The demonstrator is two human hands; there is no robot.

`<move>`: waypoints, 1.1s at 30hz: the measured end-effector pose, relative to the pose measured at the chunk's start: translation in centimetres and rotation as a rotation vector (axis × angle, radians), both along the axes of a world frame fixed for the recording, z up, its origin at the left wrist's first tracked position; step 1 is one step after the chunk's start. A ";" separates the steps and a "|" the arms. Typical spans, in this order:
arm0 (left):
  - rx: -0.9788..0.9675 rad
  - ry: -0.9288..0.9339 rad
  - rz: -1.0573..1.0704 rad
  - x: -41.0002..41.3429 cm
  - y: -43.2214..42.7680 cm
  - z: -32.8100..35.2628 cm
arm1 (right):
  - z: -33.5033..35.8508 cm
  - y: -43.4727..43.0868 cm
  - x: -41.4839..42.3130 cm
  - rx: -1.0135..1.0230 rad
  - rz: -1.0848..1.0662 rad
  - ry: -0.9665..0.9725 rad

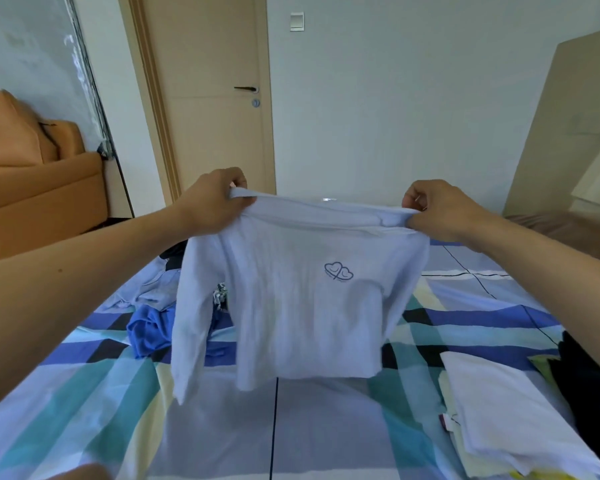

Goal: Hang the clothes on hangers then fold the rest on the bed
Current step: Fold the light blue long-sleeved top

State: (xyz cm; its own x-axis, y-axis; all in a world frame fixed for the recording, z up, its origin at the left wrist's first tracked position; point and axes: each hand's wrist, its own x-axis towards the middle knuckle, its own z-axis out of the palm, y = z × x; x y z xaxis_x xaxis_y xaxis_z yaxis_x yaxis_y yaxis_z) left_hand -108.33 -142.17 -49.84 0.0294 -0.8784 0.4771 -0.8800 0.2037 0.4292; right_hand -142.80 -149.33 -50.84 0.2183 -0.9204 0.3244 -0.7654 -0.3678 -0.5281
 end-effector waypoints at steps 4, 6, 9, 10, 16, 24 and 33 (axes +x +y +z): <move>0.088 0.034 -0.023 0.3 0.3 -0.3 | 1.0 0.2 0.1 0.213 -0.015 -0.081; 0.139 0.060 -0.023 0.4 0.5 -0.3 | 1.5 0.6 0.5 0.308 0.012 -0.169; 0.155 0.112 -0.017 0.3 0.9 -0.3 | 2.0 0.7 1.1 0.436 0.069 -0.324; 0.142 0.129 -0.017 0.1 1.0 -0.2 | 2.0 0.7 1.3 0.479 0.087 -0.379; 0.022 0.167 0.040 -1.5 1.9 0.5 | 1.1 1.3 3.2 0.584 0.214 -0.490; -0.036 0.085 0.056 -1.9 2.6 1.5 | -0.2 2.1 4.3 -0.049 0.044 0.140; 0.005 0.040 0.113 -1.8 2.7 1.8 | 0.1 1.7 3.1 -0.409 0.145 0.041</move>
